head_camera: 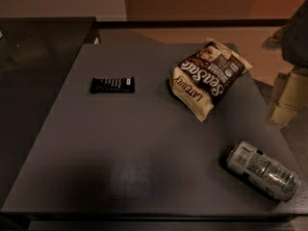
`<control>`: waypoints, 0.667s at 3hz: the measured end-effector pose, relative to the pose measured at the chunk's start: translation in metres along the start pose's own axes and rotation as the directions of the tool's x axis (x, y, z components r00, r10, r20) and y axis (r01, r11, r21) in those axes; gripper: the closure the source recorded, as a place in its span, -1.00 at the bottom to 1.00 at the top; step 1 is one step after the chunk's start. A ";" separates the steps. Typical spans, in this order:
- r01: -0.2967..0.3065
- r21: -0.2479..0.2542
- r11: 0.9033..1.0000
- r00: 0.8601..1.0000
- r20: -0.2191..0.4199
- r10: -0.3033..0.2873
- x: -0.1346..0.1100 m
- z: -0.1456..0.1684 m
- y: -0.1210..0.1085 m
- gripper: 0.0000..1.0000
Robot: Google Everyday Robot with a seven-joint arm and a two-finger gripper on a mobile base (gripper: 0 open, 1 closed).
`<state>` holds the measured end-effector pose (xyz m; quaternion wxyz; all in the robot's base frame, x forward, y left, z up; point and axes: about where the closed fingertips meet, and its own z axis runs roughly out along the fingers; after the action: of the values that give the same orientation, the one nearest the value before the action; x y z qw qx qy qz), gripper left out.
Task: Place 7up can upright
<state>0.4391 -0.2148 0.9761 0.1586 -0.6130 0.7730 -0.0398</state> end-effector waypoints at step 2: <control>0.228 0.031 0.973 0.972 0.047 -0.229 -0.005 0.001 0.002 -1.00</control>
Offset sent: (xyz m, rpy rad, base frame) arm -0.0028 0.0084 -0.0053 -0.0691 -0.1232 0.5318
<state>0.4389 -0.2097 0.9757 0.1803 -0.6966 0.6925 -0.0523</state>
